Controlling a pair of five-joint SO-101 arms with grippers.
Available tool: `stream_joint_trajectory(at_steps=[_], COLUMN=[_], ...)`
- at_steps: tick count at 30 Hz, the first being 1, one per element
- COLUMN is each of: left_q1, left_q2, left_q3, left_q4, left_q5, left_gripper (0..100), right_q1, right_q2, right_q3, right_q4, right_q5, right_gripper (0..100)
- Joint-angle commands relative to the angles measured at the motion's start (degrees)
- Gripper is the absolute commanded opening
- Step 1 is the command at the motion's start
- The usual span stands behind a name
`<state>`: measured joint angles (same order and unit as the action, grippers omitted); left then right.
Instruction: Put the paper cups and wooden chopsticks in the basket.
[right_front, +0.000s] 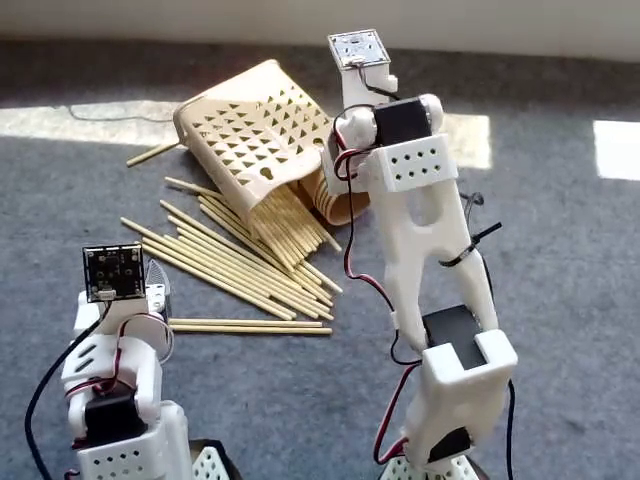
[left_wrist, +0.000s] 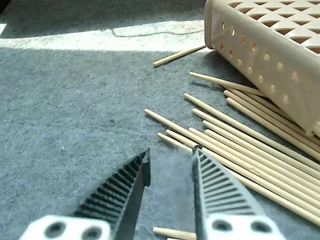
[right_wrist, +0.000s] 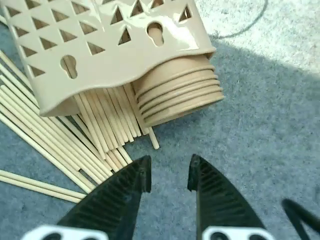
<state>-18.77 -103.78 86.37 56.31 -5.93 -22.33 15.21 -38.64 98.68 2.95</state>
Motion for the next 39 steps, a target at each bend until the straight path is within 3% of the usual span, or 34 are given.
stream_joint_trajectory(at_steps=[1,12,20,28,32,39], left_q1=[6.1,16.2,20.6,21.6,23.9,26.1], left_q2=[-0.7,0.9,26.9,49.5,54.9,62.6], left_q3=[-3.9,-6.7,-19.5,-24.7,-24.4,-24.3], left_q4=[1.0,2.1,2.7,-12.7,-20.2,-33.3], left_q5=[-2.5,-4.9,-3.3,6.2,6.7,6.8], left_gripper=[16,17,21,21,21,20], right_q1=[1.8,4.9,12.0,14.6,16.1,16.1], right_q2=[-5.2,-37.7,-52.2,-61.6,-63.9,-64.3], right_q3=[-4.4,26.4,53.6,73.5,80.0,86.1], right_q4=[2.4,-3.0,-18.8,-32.2,-37.9,-43.7], right_q5=[2.3,5.5,5.2,1.7,-3.2,-3.7], right_gripper=[13.5,13.5,13.5,13.5,13.5,13.5])
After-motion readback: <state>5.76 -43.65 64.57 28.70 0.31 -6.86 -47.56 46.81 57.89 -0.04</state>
